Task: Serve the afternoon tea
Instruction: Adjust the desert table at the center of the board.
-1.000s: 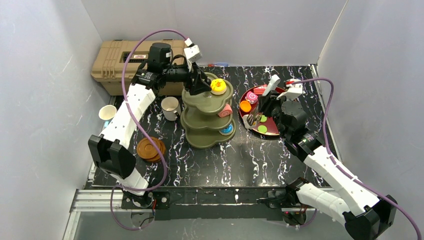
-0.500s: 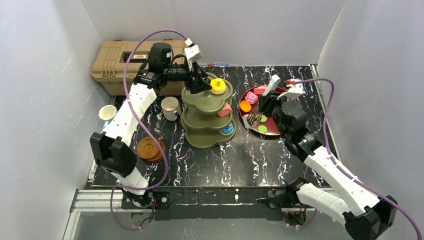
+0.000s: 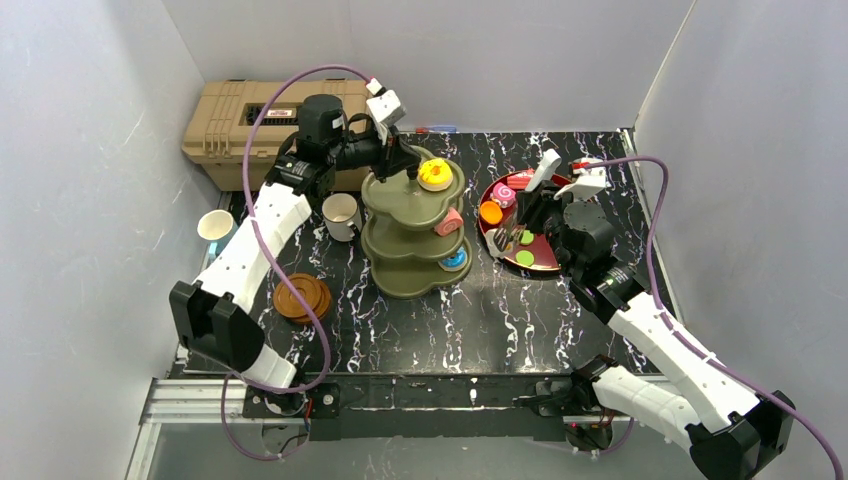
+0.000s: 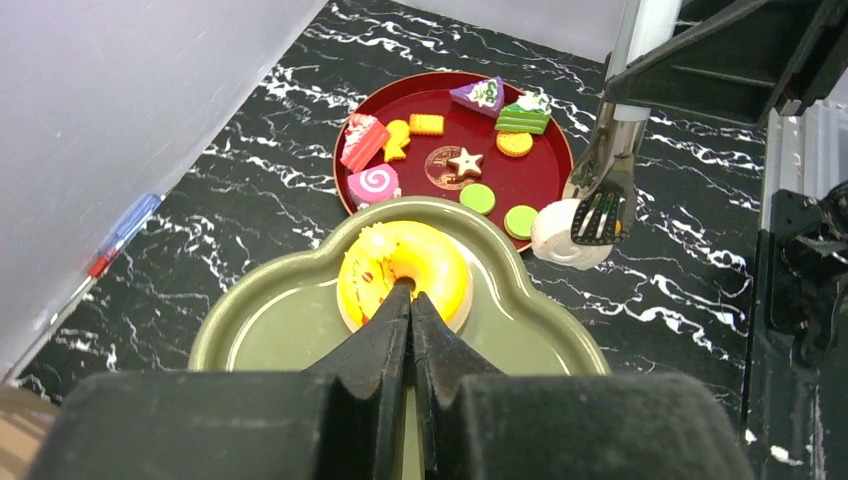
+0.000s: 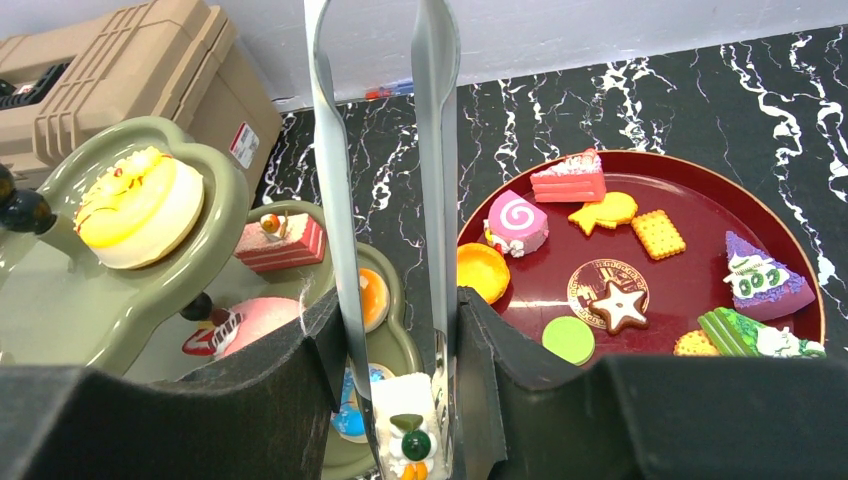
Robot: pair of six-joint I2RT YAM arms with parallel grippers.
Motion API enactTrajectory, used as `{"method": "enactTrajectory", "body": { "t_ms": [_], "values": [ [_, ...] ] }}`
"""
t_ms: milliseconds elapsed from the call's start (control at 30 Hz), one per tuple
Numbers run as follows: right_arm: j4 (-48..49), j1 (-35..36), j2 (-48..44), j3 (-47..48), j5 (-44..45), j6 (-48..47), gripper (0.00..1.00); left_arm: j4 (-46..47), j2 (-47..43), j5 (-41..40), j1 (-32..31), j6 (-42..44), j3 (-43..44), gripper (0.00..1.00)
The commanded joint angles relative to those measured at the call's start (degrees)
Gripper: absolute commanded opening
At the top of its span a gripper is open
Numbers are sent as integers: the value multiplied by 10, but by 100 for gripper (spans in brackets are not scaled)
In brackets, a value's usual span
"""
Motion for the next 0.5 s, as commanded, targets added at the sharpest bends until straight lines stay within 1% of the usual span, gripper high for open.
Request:
{"method": "enactTrajectory", "body": {
  "t_ms": [0,67,100,133,167,233,267,367,433,467],
  "values": [
    [38,4,-12,11,6,8,12,32,-54,-91,-12,-71,-36,1],
    [40,4,-12,9,5,9,12,36,-63,-96,-17,-82,-46,1],
    [40,4,-12,9,5,9,12,35,-64,-87,-17,-82,-47,2],
    [40,4,-12,9,5,9,12,30,-65,-78,-18,-76,-45,5],
    [40,4,-12,9,5,9,12,26,-65,-68,-17,-68,-45,11],
    [39,4,-13,9,5,9,12,11,-62,-44,-13,-42,-39,41],
    [38,4,-14,9,6,9,12,4,-59,-31,-10,-32,-37,51],
    [35,4,-17,9,8,8,12,-9,-45,16,-2,-17,-29,69],
    [34,4,-18,9,10,7,12,-28,-30,31,-1,4,-19,76],
    [34,4,-19,9,10,7,12,-35,-24,32,-1,14,-16,76]
  ]
}}
